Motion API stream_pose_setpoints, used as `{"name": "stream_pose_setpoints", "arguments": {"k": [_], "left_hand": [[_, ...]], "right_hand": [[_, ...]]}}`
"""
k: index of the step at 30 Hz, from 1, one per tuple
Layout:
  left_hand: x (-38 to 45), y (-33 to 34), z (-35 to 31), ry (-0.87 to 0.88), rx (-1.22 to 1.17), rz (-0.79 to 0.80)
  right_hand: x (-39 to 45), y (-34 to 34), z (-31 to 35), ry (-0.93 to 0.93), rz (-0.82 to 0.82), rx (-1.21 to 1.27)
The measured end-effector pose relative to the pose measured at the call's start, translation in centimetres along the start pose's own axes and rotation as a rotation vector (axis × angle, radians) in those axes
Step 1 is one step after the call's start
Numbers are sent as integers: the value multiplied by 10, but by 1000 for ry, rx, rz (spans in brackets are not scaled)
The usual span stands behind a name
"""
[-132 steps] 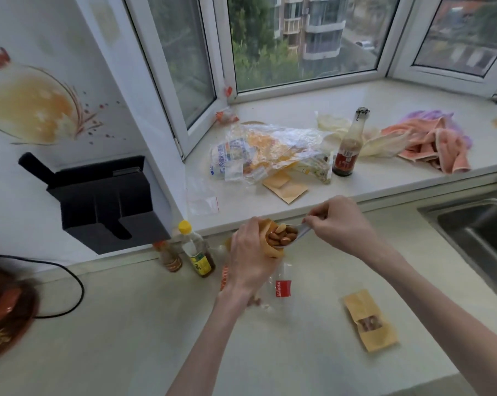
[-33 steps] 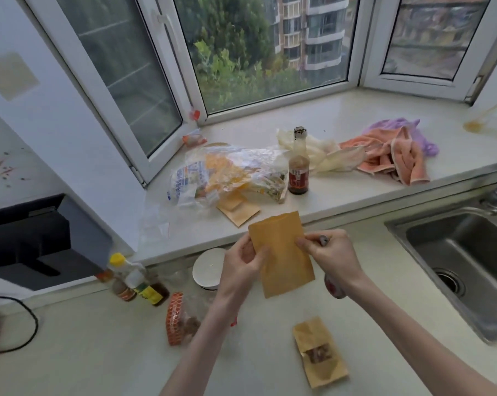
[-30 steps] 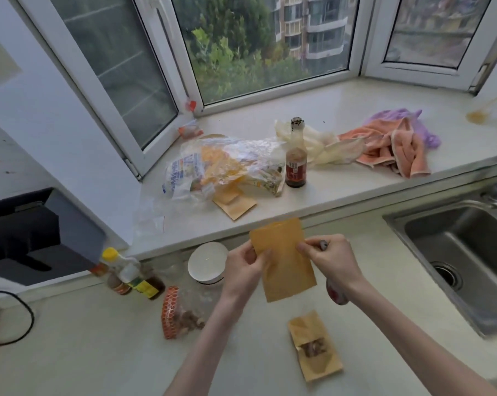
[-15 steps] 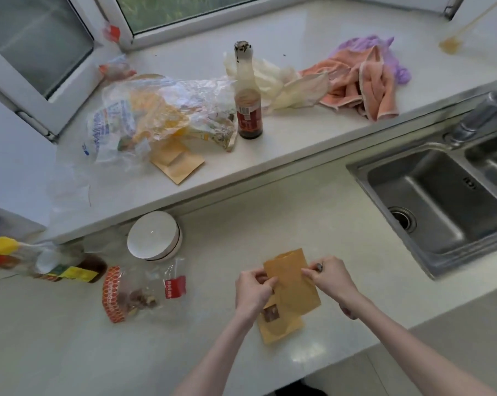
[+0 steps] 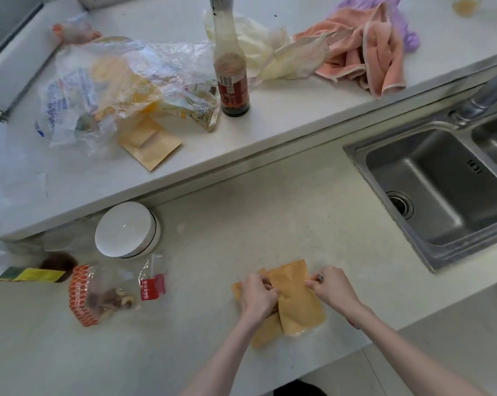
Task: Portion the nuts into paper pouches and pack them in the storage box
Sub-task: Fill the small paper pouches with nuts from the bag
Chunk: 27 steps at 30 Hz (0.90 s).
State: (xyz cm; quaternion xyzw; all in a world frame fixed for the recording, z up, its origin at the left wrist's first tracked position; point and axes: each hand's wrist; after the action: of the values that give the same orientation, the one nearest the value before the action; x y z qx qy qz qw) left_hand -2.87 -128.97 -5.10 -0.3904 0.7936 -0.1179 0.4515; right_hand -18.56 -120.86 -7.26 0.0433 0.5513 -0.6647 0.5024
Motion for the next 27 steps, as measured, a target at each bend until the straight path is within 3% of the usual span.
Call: {"name": "stream_pose_setpoints", "arguments": {"k": [5, 10, 15, 21, 27], "left_hand": [[5, -5, 6, 72, -49, -15], [10, -51, 20, 129, -277, -172], [5, -103, 51, 110, -419, -310], [-14, -143, 77, 72, -489, -390], [-21, -175, 85, 63, -518, -477]], "right_hand": [[3, -2, -4, -9, -17, -23], [-3, -18, 0, -85, -120, -73], [-8, -22, 25, -251, -71, -108], [3, -26, 103, -444, -22, -186], [32, -47, 227, -605, -159, -225]]}}
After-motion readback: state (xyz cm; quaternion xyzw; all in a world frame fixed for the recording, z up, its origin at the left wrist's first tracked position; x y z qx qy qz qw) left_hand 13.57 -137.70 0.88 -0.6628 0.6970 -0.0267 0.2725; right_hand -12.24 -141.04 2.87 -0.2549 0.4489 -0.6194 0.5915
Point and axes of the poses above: each hand's wrist, its own x-axis towards the middle knuckle, its own y-axis out of the palm, z = x × y, and after that the axes turned 4 degrees about -x, right-handed
